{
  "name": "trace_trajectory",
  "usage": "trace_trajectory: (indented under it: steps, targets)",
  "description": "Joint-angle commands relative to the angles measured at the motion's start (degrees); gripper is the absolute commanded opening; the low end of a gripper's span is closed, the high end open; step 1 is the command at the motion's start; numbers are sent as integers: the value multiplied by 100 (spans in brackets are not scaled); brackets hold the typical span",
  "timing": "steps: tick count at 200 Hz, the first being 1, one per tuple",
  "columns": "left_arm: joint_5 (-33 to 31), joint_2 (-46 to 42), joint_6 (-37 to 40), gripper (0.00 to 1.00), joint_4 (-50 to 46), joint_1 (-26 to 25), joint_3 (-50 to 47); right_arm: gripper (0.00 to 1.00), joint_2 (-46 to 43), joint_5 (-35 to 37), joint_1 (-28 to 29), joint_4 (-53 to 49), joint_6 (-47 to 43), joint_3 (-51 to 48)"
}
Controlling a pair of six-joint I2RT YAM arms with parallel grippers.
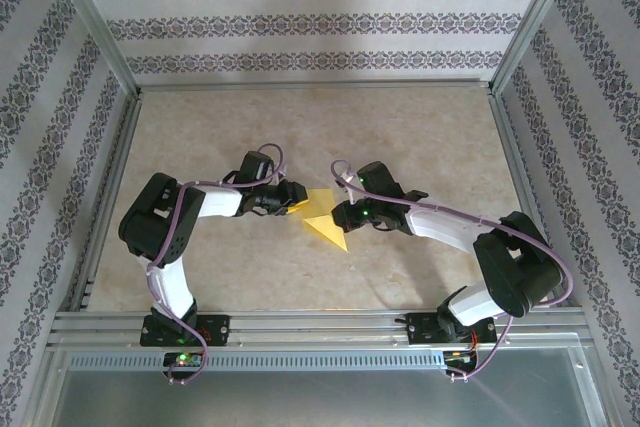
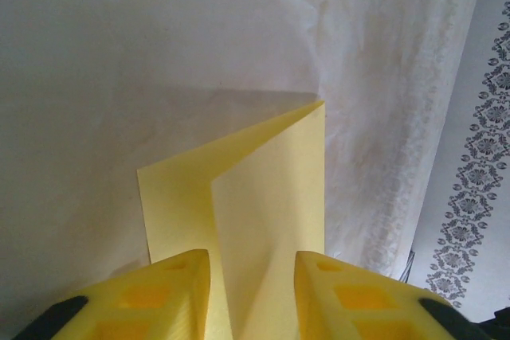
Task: Fold a paper plane with a square sheet of paper (fold left side to right side)
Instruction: Fourth fold the wing at the center of the table.
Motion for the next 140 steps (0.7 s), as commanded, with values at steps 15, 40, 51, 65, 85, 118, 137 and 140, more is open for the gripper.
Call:
trace_trajectory:
  steps: [15,40,51,65,85,118,137,140]
  targets:
    - [146,111,-57,21,272,-112,236,0,-139,-19,-79,121,83,-113]
    - [55,59,-25,6,224,-112,209,7,-234,105,-141,20,87,-130]
    - [-11,20,-5,0,163,-108,193,12,-347,218,-167,-75,75,-139]
    - [-41,-38,-7,0,139,-108,176,24,-536,443,-207,-255,69,-130]
    - [-163,-176,-64,0,122,-124,135,37,-845,947,-272,-662,80,-50]
    - [-492,-441,-152,0,50,-195,41,50,-1408,1721,-252,-1505,33,208]
    - [-544,-526,-224,0,111,-199,-12,55,-1640,2043,-152,-1946,107,360]
    - [-552,-534,-232,0,108,-203,-20,56,-1674,2108,-124,-2011,126,388]
